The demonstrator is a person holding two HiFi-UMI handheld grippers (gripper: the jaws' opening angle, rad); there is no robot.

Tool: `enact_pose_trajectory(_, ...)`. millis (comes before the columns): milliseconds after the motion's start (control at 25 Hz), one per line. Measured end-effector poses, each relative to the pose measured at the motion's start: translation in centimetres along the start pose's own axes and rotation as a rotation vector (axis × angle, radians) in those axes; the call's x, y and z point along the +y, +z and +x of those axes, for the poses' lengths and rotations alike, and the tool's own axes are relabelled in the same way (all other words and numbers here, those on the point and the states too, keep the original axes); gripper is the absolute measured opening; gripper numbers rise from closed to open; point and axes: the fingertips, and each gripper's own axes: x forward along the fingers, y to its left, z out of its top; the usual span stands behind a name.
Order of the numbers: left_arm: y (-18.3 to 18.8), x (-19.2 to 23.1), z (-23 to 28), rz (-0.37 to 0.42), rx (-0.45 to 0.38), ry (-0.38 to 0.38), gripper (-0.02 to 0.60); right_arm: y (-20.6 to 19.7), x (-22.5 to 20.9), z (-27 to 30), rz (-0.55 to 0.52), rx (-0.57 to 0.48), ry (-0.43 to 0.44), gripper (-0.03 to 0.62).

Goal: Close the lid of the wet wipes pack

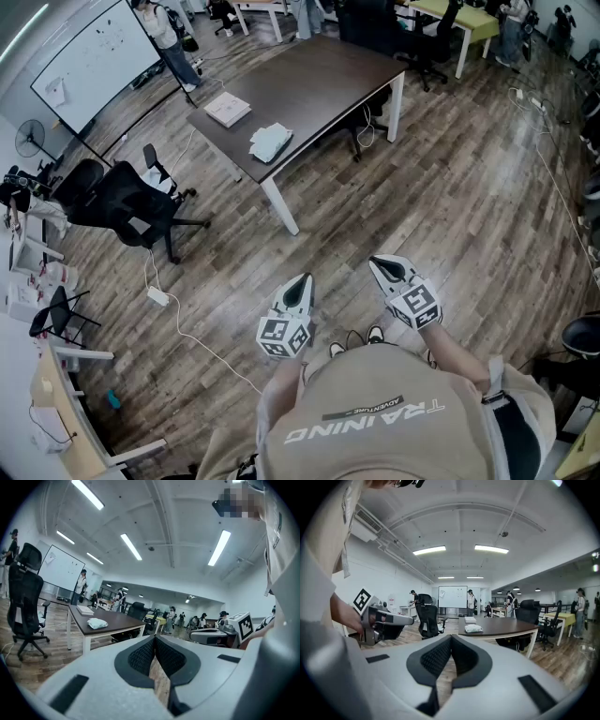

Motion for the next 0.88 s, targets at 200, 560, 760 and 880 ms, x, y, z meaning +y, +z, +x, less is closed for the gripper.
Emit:
enact_pose_trajectory(200, 1.2, 1.4, -1.8, 0.038, -0.005, 0.000, 0.009, 0.6, 0.8, 0.6, 0.018, -0.026, -0.020, 0.014)
enact_pose_trajectory(560, -1.1, 2.5, -3.4, 0.010, 0.039, -0.040, 0.009, -0.7, 2.8, 0.5, 0.043, -0.017, -0.071, 0.014)
enact_pose_trajectory(760, -1.8, 2.2, -2.4, -0.007, 0.064, -0.084, 0.009, -1.1, 3.3, 0.4, 0.045, 0.001, -0.082, 0.014)
enact_pose_trajectory(880, -1.8, 2.5, -1.6, -0.017, 0.064, -0.088, 0.009, -1.3, 2.9, 0.8, 0.048, 0.019, -0.076, 0.014)
